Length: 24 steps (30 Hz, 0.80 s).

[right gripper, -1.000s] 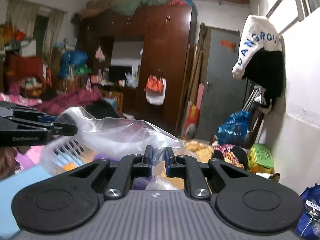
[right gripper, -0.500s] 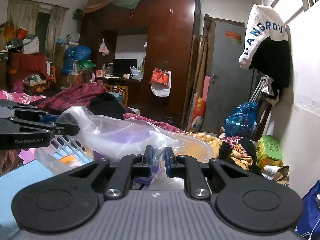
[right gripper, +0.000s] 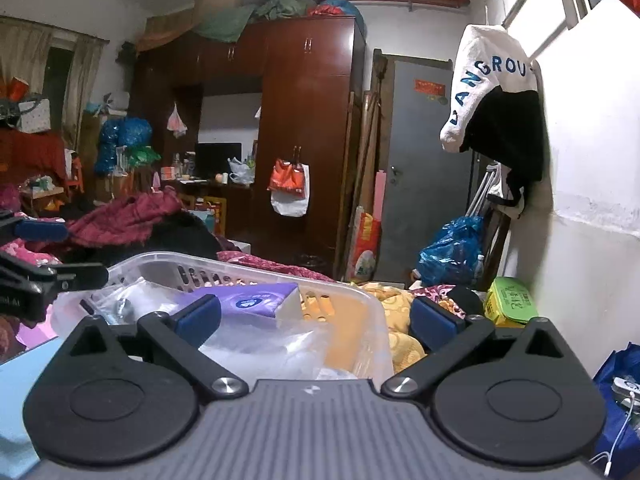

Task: Organize objects
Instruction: 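Lift the plastic bag with both grippers into the basket and release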

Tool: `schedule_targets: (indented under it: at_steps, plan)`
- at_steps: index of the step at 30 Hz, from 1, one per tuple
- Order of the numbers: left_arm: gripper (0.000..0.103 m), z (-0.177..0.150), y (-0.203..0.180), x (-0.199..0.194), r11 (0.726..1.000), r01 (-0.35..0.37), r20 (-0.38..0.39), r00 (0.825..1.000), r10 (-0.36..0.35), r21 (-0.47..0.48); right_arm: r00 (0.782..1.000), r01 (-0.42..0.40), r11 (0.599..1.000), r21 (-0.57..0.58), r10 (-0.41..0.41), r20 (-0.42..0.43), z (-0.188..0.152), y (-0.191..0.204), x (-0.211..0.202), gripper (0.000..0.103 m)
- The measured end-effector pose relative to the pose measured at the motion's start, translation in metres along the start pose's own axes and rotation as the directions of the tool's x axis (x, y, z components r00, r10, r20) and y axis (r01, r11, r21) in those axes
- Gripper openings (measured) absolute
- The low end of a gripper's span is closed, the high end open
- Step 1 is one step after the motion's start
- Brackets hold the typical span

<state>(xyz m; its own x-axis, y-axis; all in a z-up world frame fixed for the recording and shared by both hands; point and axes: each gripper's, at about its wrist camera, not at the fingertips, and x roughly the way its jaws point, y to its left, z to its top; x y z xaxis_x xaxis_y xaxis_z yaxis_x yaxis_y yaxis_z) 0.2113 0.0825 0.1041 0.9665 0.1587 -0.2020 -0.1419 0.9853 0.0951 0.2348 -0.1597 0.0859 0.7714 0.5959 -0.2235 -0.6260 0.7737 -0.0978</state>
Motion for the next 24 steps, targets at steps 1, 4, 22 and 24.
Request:
schedule_targets:
  at_steps: [1, 4, 22, 24]
  plan:
    - [0.103, -0.001, 0.000, 0.001, 1.000, 0.008, -0.006, 1.000, -0.008, -0.011, 1.000, 0.001, 1.000, 0.006, -0.001, -0.003, 0.000, -0.001, 0.001, 0.103]
    - [0.103, -0.004, 0.002, 0.000, 0.998, 0.032, -0.018, 0.999, -0.033, -0.047, 1.000, 0.005, 0.999, 0.037, -0.005, -0.006, 0.000, -0.004, 0.002, 0.103]
    - [0.103, -0.017, -0.006, -0.119, 0.998, 0.043, 0.075, 0.996, -0.041, -0.036, 0.999, -0.049, 0.985, 0.167, 0.051, -0.011, -0.030, -0.003, -0.121, 0.103]
    - [0.103, -0.022, -0.010, -0.133, 0.998, 0.048, 0.076, 0.996, -0.045, -0.036, 0.999, -0.037, 0.987, 0.156, 0.037, 0.005, -0.033, 0.006, -0.136, 0.103]
